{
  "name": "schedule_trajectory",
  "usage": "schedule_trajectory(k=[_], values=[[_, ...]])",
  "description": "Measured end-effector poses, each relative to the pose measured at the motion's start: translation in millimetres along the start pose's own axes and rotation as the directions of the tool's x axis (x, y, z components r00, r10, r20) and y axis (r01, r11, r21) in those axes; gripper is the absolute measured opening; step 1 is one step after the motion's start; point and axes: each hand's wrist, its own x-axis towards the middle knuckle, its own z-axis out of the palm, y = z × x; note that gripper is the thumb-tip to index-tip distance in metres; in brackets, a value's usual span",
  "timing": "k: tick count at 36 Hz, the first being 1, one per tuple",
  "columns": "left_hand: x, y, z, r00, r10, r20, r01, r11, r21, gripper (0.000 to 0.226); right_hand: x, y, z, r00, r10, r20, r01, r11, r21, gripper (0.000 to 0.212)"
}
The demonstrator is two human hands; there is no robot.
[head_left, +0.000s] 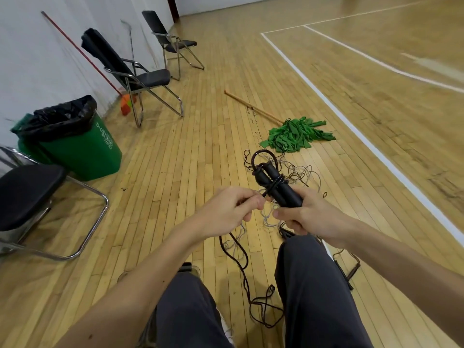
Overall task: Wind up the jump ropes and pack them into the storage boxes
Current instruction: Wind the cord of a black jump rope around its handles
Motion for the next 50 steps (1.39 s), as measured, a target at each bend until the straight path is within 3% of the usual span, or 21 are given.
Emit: schedule_trajectory(k=[14, 21, 28, 34, 40, 42, 50], values=[[-4.6, 7.3, 29.8, 0.999, -0.033, -0.008, 0.033, 0.938, 0.345, 0.023, 17.4, 18.0, -6.2, 0.989, 0.128, -0.077, -0.131, 0.991, -0.039, 0.025], [-5.8, 1.0, 48.0, 0.999, -0.036, -0.023, 0.042, 0.884, 0.466, 0.026, 21.1, 26.0, -8.8, 0.958, 0.285, 0.021, -0.282, 0.936, 0.210, 0.023], [-8.8, 0.2, 52.1, 0.998, -0.021, 0.059, -0.020, 0.784, 0.621, 0.021, 23.6, 37.9, -4.9, 0.927, 0.374, 0.031, -0.373, 0.906, 0.202, 0.021], [-9.8, -0.2, 48.4, 0.991, -0.033, 0.130, -0.073, 0.678, 0.731, 0.010, 28.4, 50.1, 5.1, 0.929, 0.370, 0.025, -0.371, 0.927, 0.052, 0.023], [-14.2, 9.5, 38.1, 0.975, -0.017, 0.220, -0.163, 0.615, 0.772, 0.019, 28.7, 52.6, 12.0, 0.902, 0.424, 0.085, -0.416, 0.904, -0.099, 0.018], [-15.6, 13.2, 34.4, 0.970, -0.019, 0.243, -0.181, 0.611, 0.771, 0.021, 28.6, 48.9, 11.0, 0.869, 0.477, 0.133, -0.454, 0.875, -0.168, 0.011], [-19.6, 14.7, 21.3, 0.931, 0.061, 0.359, -0.316, 0.625, 0.714, 0.025, 26.6, 28.3, 13.1, 0.704, 0.658, 0.266, -0.474, 0.715, -0.514, 0.022]])
